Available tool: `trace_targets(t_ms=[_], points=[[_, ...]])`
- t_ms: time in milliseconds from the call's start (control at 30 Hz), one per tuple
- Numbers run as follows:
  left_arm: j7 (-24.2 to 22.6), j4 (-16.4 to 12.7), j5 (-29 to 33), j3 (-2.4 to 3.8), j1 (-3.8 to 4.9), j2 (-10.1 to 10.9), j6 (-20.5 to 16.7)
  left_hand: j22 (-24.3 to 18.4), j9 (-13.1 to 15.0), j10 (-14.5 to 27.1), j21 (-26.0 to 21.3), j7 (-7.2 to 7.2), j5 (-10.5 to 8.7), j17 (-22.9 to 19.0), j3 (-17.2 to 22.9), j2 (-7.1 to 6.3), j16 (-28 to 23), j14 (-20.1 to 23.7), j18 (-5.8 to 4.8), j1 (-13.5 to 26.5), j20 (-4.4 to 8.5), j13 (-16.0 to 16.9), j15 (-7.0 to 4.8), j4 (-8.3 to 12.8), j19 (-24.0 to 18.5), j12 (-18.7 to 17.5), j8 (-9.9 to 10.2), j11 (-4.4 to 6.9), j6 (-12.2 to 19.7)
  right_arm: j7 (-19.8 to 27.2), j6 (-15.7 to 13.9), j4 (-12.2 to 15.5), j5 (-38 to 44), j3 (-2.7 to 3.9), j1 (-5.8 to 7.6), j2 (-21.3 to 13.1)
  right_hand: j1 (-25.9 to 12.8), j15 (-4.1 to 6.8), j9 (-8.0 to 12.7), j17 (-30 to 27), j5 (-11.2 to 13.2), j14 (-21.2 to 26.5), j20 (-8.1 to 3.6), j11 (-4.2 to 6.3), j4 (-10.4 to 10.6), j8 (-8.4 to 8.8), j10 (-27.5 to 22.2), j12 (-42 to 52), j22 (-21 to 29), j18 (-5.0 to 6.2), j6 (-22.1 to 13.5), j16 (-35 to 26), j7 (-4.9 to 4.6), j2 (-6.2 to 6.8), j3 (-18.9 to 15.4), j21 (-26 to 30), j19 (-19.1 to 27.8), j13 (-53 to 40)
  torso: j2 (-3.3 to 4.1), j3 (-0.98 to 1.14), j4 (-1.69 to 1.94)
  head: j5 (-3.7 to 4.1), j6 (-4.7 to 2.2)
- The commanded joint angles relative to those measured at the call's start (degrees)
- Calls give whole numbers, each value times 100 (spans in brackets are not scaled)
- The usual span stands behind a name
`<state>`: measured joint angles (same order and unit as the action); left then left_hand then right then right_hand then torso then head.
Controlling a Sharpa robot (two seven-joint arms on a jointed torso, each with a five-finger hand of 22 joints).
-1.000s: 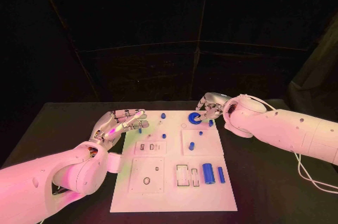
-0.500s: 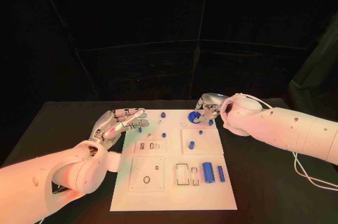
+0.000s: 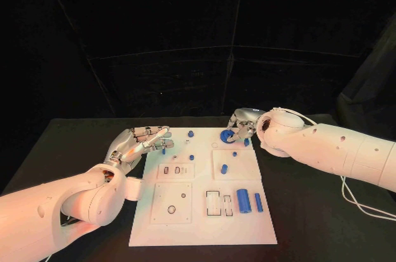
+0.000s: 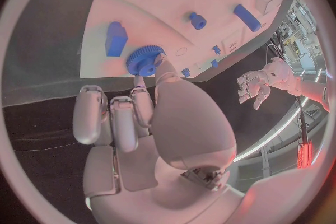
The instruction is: Assemble the parts on the task board
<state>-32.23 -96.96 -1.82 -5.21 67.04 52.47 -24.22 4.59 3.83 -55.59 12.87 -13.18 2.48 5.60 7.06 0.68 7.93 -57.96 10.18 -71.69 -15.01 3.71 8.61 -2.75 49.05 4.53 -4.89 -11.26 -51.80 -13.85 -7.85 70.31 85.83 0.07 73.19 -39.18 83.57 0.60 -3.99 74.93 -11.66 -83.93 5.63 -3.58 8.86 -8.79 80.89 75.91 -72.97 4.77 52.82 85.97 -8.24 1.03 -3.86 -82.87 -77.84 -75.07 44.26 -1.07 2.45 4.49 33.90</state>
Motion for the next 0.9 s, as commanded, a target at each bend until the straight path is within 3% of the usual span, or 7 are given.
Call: trace_targets(t_ms=[33,233,333,467,667,900], points=[[-19,-7,-33,4,6,1,73,-11,-4,-1,-30,-79,24,-9,7,49,-36,-10,32,-40,-24,-5,33,40,14,-38,22,4,-4,-58,232,-11,128,-11,-5,12,46,20,0,558,32,-412,2,32,-36,-16,63,53,-19,-114,70,29,-1,-73,72,-34,-58,-16,0,-1,-2,2,8],[-11,-7,-33,4,6,5,75,-16,-3,-3,-36,-78,24,-10,19,67,-42,-13,32,-56,-24,-5,32,57,19,-42,28,4,-6,-60,191,10,304,-12,-7,24,230,32,1,616,53,-421,-9,39,-245,-23,123,153,-102,-129,251,50,1,-136,328,-69,-107,-145,0,2,0,3,17],[-8,-8,-33,4,6,10,73,-18,-3,-3,-38,-78,24,-10,23,75,-45,-14,32,-62,-24,-5,32,63,21,-44,30,4,-8,-11,-48,54,389,-12,-9,21,385,55,-10,660,217,-430,-24,67,-389,-67,186,242,-186,-146,473,66,36,-268,607,-106,-161,-251,1,4,-4,-4,18],[-6,-8,-33,4,6,11,74,-21,-3,-3,-41,-78,24,-10,27,83,-48,-16,32,-68,-24,-5,32,71,23,-46,32,4,-9,67,-387,136,452,-12,-11,14,331,90,-22,724,235,-444,-52,119,-420,-110,279,368,-308,-171,679,92,100,-329,776,-158,-244,-390,-1,5,-4,-17,19],[-5,-10,-33,4,6,15,75,-23,-3,-4,-44,-78,24,-11,33,91,-52,-18,32,-77,-23,-6,32,81,25,-48,35,4,-10,120,-853,384,513,-12,-13,-28,139,126,-3,746,157,-448,-92,159,-431,-62,309,392,-360,-181,789,99,137,-291,970,-183,-276,-435,-1,-1,1,-23,18],[-4,-15,-33,4,6,17,78,-26,-3,-4,-47,-77,24,-11,38,98,-56,-20,32,-87,-23,-6,32,92,28,-50,38,4,-12,10,-1119,756,650,-11,-13,13,-58,130,8,747,160,-448,-100,158,-405,-2,315,386,-375,-184,819,97,144,-207,1073,-190,-282,-448,0,0,3,-39,8]])
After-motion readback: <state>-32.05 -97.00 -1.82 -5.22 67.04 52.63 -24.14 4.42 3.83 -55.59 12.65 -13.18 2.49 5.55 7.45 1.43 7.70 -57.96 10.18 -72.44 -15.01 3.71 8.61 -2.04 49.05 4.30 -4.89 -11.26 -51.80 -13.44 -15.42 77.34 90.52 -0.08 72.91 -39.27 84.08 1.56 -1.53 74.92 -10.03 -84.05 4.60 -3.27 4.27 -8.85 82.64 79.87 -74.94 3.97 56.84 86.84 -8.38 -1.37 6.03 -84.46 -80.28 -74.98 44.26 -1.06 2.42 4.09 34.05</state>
